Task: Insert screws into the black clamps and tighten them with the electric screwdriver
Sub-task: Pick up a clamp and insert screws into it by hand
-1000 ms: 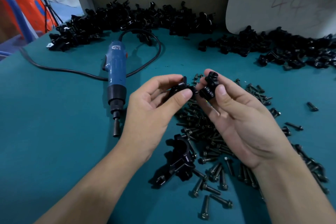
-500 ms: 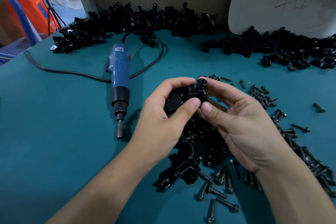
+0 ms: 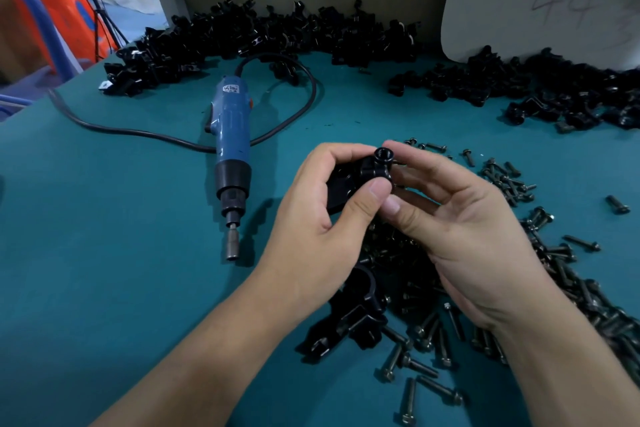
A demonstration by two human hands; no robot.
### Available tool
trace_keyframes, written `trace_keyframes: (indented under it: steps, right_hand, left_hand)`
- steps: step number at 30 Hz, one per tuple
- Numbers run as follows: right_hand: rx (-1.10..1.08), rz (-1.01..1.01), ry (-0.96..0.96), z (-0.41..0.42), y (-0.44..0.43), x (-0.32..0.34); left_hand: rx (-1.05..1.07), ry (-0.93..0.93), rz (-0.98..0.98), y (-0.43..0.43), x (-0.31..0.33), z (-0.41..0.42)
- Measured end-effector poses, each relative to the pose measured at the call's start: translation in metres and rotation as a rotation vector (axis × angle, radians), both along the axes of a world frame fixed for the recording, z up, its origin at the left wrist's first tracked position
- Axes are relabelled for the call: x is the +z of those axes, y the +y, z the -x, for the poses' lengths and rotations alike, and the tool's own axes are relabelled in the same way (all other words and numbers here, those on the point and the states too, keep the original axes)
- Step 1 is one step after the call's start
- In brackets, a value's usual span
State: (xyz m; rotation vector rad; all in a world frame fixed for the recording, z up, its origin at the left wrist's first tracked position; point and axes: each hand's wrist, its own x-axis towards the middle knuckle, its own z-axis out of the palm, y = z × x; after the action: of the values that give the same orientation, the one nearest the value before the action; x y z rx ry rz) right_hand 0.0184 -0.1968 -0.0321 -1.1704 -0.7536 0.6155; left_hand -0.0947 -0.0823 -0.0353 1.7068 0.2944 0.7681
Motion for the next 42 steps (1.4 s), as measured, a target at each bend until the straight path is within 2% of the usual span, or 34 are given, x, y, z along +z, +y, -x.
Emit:
trace_keyframes:
  steps: [10,16,22,32,36,42]
  right_hand:
    - [-0.107,0.005,-0.178,0.009,0.002,0.005]
    - [-0.117,0.083,-0.349,0.013,-0.004,0.006]
    - [-0.134,0.243,-0.673,0.009,-0.006,0.001]
    - [-0.133,0.258,-0.637,0.008,-0.011,0.005]
    - [-0.182,0.290,-0.704,0.011,-0.010,0.009]
    - [-0.183,0.273,-0.733,0.015,-0.009,0.012]
  left_hand:
    - [-0.058,0.062,0.084,0.006,0.001,0.001]
    - [-0.171,0.038,0.494,0.015,0.004,0.000]
    - [-0.260,0.124,0.534,0.018,0.006,0.002]
    - [-0.328,0.233,0.574,0.016,0.010,0.005]
    - [-0.305,0.240,0.538,0.017,0.014,0.007]
    - [-0.376,0.209,0.661,0.021,0.017,0.008]
